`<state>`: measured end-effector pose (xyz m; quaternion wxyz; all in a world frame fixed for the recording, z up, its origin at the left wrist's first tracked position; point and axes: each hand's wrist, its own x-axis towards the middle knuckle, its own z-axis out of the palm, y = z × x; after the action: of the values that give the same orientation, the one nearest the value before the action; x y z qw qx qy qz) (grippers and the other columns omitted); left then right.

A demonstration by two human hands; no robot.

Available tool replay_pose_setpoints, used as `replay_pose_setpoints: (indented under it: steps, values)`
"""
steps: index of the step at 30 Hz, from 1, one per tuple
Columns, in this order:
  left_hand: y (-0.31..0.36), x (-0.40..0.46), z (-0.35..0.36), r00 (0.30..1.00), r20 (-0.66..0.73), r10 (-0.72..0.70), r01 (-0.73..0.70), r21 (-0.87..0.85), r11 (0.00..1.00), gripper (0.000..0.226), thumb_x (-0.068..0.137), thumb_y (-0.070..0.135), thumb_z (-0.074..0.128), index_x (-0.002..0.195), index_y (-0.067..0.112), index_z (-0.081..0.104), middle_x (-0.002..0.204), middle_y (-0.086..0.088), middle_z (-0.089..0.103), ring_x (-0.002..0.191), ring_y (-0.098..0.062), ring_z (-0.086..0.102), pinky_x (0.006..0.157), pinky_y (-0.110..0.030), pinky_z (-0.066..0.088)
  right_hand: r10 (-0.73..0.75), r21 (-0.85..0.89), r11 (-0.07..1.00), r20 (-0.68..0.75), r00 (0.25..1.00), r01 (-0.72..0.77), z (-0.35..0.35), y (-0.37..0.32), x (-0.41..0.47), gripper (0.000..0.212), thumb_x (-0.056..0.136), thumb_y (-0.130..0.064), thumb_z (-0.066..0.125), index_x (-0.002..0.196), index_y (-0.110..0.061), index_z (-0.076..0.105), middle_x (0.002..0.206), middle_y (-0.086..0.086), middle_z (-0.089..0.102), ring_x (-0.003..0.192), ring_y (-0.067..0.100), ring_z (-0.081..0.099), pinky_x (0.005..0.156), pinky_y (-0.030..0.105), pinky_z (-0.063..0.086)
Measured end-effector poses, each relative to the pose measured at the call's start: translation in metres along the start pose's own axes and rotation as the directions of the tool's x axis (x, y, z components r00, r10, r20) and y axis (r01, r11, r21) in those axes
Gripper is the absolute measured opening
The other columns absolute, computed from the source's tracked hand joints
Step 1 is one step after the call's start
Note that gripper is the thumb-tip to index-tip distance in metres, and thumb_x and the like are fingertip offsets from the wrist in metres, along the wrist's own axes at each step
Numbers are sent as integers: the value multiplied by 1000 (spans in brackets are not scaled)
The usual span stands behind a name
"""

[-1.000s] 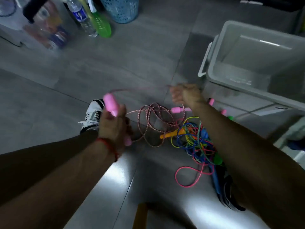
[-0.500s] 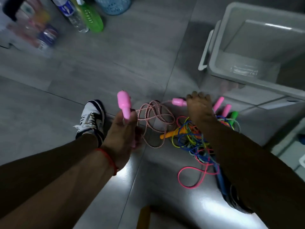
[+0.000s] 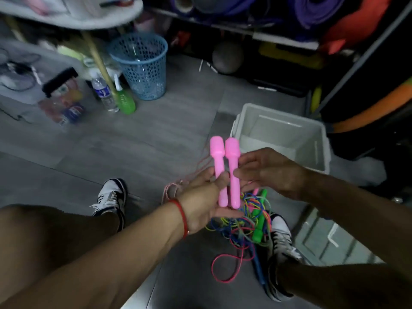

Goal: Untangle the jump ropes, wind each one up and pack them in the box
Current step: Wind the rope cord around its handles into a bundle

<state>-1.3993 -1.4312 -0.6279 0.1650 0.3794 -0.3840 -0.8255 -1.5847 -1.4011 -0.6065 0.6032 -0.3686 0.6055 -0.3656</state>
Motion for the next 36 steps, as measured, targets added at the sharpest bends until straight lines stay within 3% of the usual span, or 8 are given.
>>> replay_pose_setpoints:
  steps: [7, 12, 14, 17, 20, 26, 32, 36]
  values:
    - [11, -30, 13, 989, 150, 13, -36, 153, 988, 36, 101, 5, 51, 132, 24, 54, 94, -15, 66, 86, -31, 67, 77, -46, 60, -236, -230, 953, -147, 961, 199, 11, 2, -48, 12, 88, -15, 76, 96, -6, 76, 82, 19, 74, 67, 21, 60, 69, 35, 52]
    - [19, -25, -7, 992, 115, -46, 1, 371, 929, 27, 100, 0, 51, 123, 12, 56, 96, -16, 63, 78, -22, 67, 66, -35, 56, -582, -855, 511, -267, 768, 89, -4, -9, -43, 43, 87, -59, 53, 75, -19, 65, 61, 1, 60, 59, 17, 59, 64, 39, 54]
    - [20, -22, -15, 976, 196, -97, 12, 394, 919, 25, 98, 4, 57, 121, 11, 56, 94, -14, 64, 80, -23, 66, 64, -34, 53, -675, -788, 563, -263, 689, 250, -12, -18, -40, 29, 89, -55, 58, 93, -27, 64, 87, -8, 65, 84, 6, 62, 79, 37, 54]
    - [24, -19, -16, 886, 430, -174, 16, 346, 938, 28, 92, 6, 58, 119, 6, 54, 96, -15, 63, 81, -25, 63, 62, -31, 49, -488, -441, 779, 22, 872, 447, -16, -25, -30, 33, 94, -42, 63, 120, -23, 66, 123, -4, 64, 120, 7, 58, 102, 34, 46]
    - [24, -12, -11, 865, 473, -169, 26, 293, 956, 24, 91, 4, 57, 115, 5, 57, 97, -14, 65, 78, -23, 62, 63, -32, 48, -436, -406, 825, -16, 900, 392, -11, -29, -17, 38, 92, -44, 60, 90, -8, 72, 85, 20, 66, 77, 17, 61, 75, 39, 48]
    - [22, -5, -11, 893, 433, -122, 9, 254, 967, 15, 91, 6, 57, 105, 3, 60, 90, -14, 60, 73, -21, 56, 63, -33, 45, -599, -821, 526, -170, 783, 224, -15, -29, -3, 55, 92, -60, 47, 63, -15, 58, 51, 4, 50, 52, 15, 47, 53, 31, 38]
    - [40, 0, -15, 916, 401, 3, -9, 12, 1000, 27, 83, 8, 67, 108, 2, 58, 88, -11, 59, 73, -20, 57, 59, -28, 48, -446, -472, 832, -256, 858, 291, -28, -30, 7, 40, 101, -52, 45, 77, -22, 60, 56, -17, 51, 53, 1, 44, 60, 30, 33]
    - [52, 7, -22, 939, 304, 160, -110, -176, 978, 51, 69, 15, 87, 110, 1, 60, 99, -15, 64, 77, -21, 61, 60, -28, 50, -401, -500, 822, -166, 901, 274, -16, -13, 12, 33, 106, -36, 43, 80, -22, 60, 56, -13, 48, 54, 8, 43, 60, 30, 38]
